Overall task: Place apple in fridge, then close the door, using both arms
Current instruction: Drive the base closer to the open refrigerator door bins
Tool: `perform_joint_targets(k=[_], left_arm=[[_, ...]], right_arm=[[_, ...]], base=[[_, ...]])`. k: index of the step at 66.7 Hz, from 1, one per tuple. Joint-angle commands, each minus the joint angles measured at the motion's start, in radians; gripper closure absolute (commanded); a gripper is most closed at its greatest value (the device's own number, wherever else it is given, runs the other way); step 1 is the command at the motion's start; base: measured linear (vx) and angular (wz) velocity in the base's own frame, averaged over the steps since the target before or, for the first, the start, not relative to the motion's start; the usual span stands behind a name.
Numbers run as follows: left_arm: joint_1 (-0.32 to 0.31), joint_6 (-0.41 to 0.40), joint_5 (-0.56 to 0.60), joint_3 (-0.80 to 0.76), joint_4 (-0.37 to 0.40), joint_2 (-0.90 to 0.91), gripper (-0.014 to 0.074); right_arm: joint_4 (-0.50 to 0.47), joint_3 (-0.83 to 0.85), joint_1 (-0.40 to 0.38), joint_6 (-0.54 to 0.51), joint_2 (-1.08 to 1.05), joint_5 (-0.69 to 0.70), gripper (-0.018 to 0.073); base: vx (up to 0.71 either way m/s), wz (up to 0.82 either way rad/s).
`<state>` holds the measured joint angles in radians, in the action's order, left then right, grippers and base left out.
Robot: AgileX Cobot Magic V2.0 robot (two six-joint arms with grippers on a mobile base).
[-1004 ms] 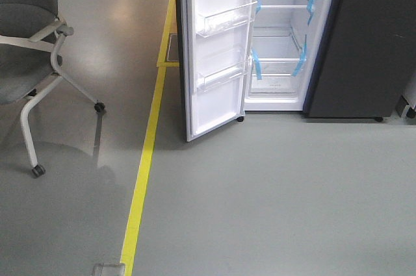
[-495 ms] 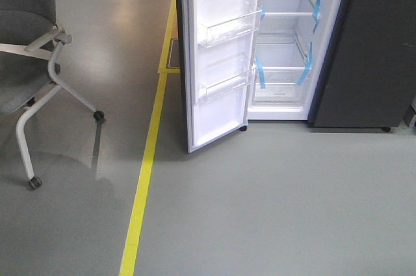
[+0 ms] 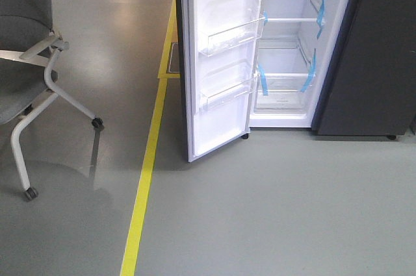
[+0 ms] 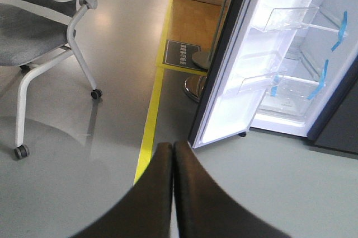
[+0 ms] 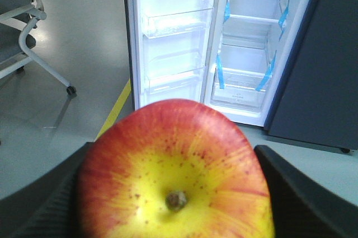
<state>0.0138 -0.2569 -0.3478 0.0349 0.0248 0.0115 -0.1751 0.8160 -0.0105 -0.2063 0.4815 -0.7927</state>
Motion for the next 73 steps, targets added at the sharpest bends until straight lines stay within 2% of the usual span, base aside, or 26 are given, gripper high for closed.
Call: perform_joint_targets(k=[1,73], left_arm=[[-0.002,0.0,0.077,0.018,0.0,0.016,0.0602],[-0.002,0.0,0.077,0.018,0.0,0.016,0.0602]], right_arm=[[-0.01,0.023,0.002,0.002,0.007,0.088,0.0384],[-0.01,0.023,0.002,0.002,0.007,0.087,0.0384]], base=[[0.11,0.0],[0.09,-0.03]])
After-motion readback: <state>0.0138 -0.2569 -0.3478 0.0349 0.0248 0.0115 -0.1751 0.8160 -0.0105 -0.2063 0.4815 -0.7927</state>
